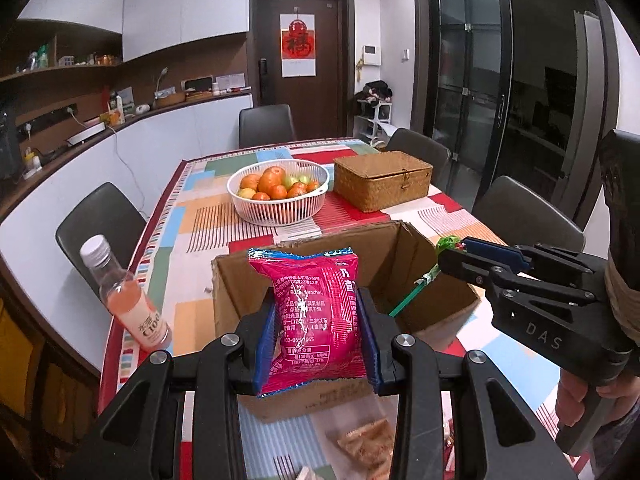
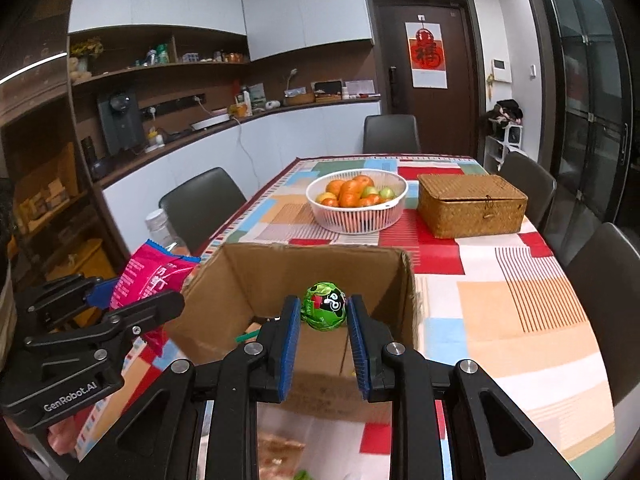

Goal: Organize snacks
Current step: 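Drop the pink bag and lollipop into the box, opening both tools, then reach the left tool to the white snack while the right tool reaches the gold biscuit packet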

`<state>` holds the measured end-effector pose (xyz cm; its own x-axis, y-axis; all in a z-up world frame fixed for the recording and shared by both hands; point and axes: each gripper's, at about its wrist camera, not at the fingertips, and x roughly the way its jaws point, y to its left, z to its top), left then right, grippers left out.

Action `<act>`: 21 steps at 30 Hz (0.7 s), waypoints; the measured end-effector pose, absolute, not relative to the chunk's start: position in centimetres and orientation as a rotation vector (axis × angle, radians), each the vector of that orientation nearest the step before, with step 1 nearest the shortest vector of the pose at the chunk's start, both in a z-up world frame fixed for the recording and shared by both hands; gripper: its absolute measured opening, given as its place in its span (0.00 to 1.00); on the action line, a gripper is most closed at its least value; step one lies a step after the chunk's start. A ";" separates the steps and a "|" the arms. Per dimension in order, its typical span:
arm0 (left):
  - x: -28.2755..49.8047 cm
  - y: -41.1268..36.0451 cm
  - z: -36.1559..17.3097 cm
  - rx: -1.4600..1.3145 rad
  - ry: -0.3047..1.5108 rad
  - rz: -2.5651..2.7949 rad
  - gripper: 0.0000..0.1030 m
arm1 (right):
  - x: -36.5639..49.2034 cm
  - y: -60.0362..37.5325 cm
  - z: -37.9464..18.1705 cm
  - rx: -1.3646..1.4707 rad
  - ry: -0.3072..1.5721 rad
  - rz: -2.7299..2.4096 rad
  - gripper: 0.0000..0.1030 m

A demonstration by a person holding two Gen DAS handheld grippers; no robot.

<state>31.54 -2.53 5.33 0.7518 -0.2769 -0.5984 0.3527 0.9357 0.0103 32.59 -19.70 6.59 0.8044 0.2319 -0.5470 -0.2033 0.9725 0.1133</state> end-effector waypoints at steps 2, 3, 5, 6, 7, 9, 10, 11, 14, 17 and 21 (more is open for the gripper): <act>32.6 -2.8 5.2 0.122 0.646 -0.345 0.35 | 33.7 -19.8 6.4 0.044 0.604 0.220 0.25; 33.2 -3.0 5.0 0.120 0.656 -0.347 0.36 | 34.0 -19.8 6.3 0.041 0.607 0.217 0.25; 34.2 -3.2 4.8 0.124 0.665 -0.334 0.38 | 34.9 -19.9 6.1 0.036 0.615 0.205 0.25; 34.5 -3.3 4.7 0.134 0.668 -0.320 0.47 | 35.5 -19.9 5.9 0.030 0.622 0.203 0.25; 34.6 -3.4 4.7 0.145 0.671 -0.294 0.51 | 35.9 -19.8 5.8 0.027 0.631 0.205 0.26; 33.9 -3.2 5.0 0.144 0.650 -0.294 0.59 | 36.1 -19.8 5.5 0.020 0.650 0.202 0.39; 33.2 -3.2 5.2 0.153 0.635 -0.291 0.61 | 36.0 -19.9 5.5 0.027 0.652 0.190 0.41; 32.8 -3.1 5.2 0.162 0.629 -0.281 0.65 | 35.7 -20.1 5.5 0.032 0.643 0.188 0.41; 31.2 -2.8 5.3 0.174 0.618 -0.259 0.66 | 34.5 -20.1 5.8 0.019 0.620 0.188 0.46; 29.5 -2.2 5.3 0.170 0.617 -0.252 0.66 | 33.0 -19.8 6.1 0.024 0.605 0.210 0.48; 27.3 -1.4 4.9 0.171 0.616 -0.242 0.68 | 31.0 -19.0 6.1 0.008 0.593 0.243 0.53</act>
